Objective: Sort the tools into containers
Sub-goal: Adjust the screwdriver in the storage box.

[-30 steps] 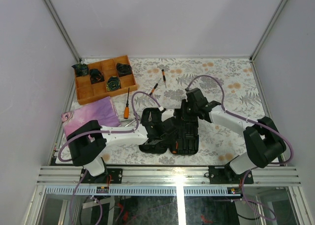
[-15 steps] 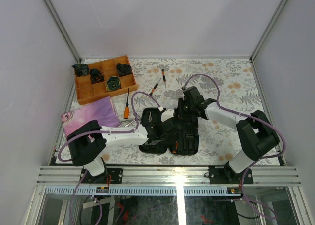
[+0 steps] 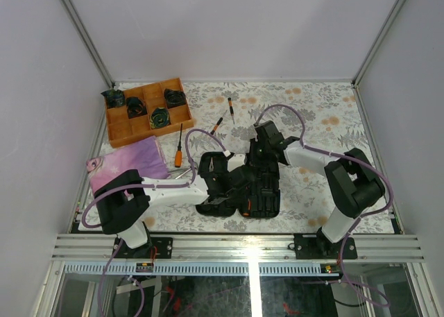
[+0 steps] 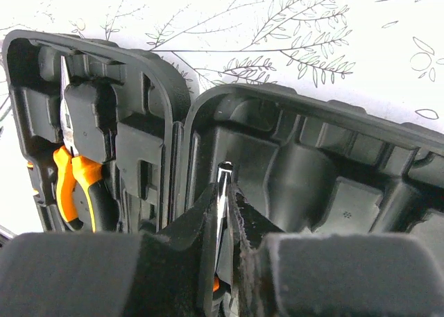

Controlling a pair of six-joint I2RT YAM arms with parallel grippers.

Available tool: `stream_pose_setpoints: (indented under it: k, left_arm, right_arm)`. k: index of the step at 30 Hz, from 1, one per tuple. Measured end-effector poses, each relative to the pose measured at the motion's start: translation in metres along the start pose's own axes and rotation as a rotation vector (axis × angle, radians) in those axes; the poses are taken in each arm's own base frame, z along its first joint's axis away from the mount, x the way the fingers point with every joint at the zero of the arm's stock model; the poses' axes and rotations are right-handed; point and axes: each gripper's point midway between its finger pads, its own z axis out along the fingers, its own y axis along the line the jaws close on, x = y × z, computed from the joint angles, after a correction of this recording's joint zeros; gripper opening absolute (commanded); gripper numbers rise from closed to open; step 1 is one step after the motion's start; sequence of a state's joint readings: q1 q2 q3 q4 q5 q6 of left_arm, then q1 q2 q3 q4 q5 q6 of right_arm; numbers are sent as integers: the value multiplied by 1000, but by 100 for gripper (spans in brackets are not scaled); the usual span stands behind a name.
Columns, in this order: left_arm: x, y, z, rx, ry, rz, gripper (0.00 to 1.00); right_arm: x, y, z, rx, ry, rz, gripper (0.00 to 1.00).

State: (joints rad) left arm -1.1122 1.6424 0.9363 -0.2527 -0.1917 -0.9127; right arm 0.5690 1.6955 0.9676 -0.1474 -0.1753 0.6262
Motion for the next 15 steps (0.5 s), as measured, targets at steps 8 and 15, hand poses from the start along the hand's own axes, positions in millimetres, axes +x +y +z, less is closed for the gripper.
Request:
stream_pose_setpoints:
  k: [8,15]
  left_arm:
    - [0,0,0,0,-1,0,11]
    - [-2,0,-1,-1,-7,0,9]
  right_arm:
    - [-1,0,3,13,18,-5,12]
    - [-2,-1,7,28,41,-10,10]
